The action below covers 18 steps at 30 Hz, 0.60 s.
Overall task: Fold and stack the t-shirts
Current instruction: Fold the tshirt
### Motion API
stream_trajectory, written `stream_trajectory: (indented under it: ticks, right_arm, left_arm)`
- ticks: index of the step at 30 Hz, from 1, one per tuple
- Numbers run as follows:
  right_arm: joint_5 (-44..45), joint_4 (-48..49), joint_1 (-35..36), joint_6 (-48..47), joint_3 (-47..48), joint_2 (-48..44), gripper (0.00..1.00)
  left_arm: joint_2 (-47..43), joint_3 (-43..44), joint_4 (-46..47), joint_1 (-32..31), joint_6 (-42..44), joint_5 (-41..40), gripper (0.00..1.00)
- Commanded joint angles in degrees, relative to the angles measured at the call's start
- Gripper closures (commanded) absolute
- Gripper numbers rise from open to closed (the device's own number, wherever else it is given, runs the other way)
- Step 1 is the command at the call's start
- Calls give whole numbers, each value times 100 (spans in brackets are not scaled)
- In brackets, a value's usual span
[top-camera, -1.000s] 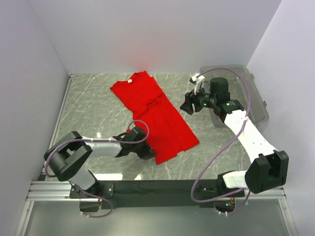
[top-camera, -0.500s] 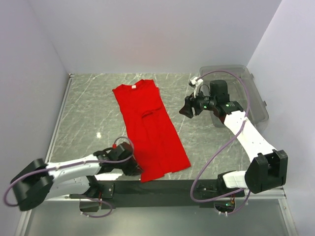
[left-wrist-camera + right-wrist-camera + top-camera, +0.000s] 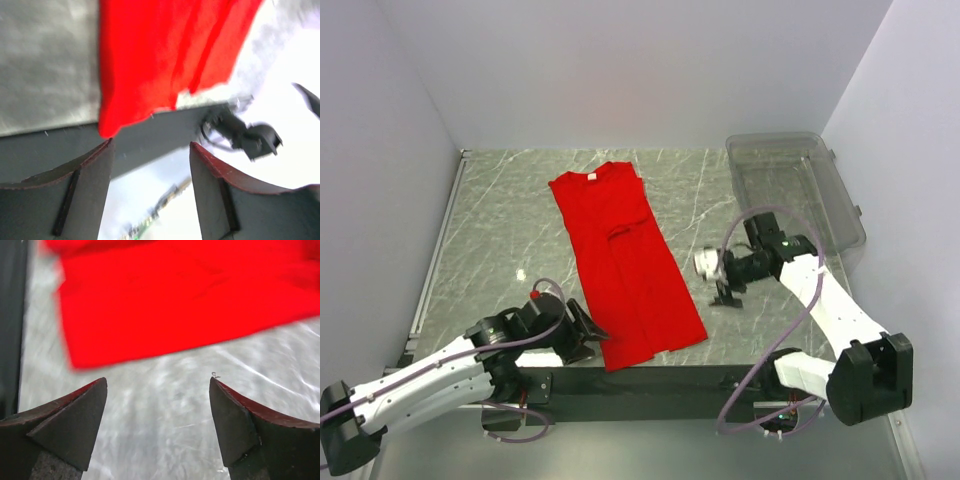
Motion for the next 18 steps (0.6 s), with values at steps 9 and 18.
stream_trajectory:
  ticks: [9, 18]
  right_arm:
    - [1004, -669, 985, -3304, -1776, -991, 18]
    - [1364, 783, 2031, -2020, -2112, -702, 25]
  left_arm:
    - [55, -441, -186, -40, -334, 924, 42]
    - [1172, -582, 597, -40, -554, 1083, 41]
